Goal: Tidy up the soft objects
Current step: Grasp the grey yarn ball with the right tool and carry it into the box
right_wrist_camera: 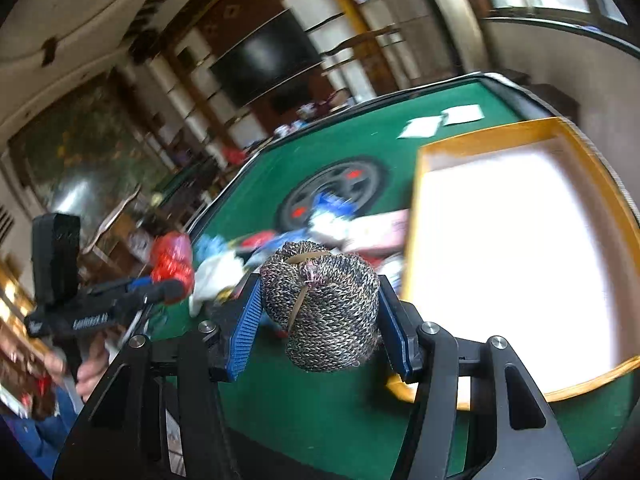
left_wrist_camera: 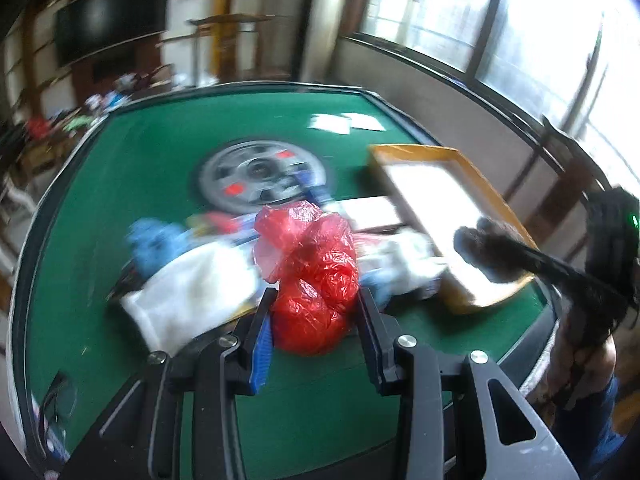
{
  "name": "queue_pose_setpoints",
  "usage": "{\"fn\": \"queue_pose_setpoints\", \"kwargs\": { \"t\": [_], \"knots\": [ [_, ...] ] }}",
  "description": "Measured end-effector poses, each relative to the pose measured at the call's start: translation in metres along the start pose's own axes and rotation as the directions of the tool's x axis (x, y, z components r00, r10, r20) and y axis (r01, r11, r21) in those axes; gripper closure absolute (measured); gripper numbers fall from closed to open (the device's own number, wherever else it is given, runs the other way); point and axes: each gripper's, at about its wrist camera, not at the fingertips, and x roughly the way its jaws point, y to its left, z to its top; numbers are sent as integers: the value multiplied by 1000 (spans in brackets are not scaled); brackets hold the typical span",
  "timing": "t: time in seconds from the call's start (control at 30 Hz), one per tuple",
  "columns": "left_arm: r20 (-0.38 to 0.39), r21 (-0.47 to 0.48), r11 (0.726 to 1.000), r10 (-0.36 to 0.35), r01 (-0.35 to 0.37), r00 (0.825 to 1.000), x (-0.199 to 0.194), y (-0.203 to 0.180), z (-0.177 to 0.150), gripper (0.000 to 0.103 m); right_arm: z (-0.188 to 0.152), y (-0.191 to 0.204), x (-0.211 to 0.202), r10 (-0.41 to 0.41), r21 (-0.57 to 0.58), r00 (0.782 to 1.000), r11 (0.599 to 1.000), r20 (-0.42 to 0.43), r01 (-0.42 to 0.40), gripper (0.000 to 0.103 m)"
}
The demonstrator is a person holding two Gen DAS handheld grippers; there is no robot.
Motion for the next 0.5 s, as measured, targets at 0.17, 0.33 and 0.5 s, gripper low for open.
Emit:
{"fn": "queue_pose_setpoints", "kwargs": {
  "t": [0.17,0.33,0.5],
  "knots": [
    [-18,85,995,-52,53,999,22,-53,34,64,27,-31,-17,-68,101,997,993,48,63,48],
    [-69,93,992,-83,90,994,68,-91,72,64,66,-66,-10,-162,213,983,967,92,139,48],
    [-121,66,994,-74,82,990,127,-111,105,64,104,-113,27,-246,352,967,913,74,205,48]
  ]
}}
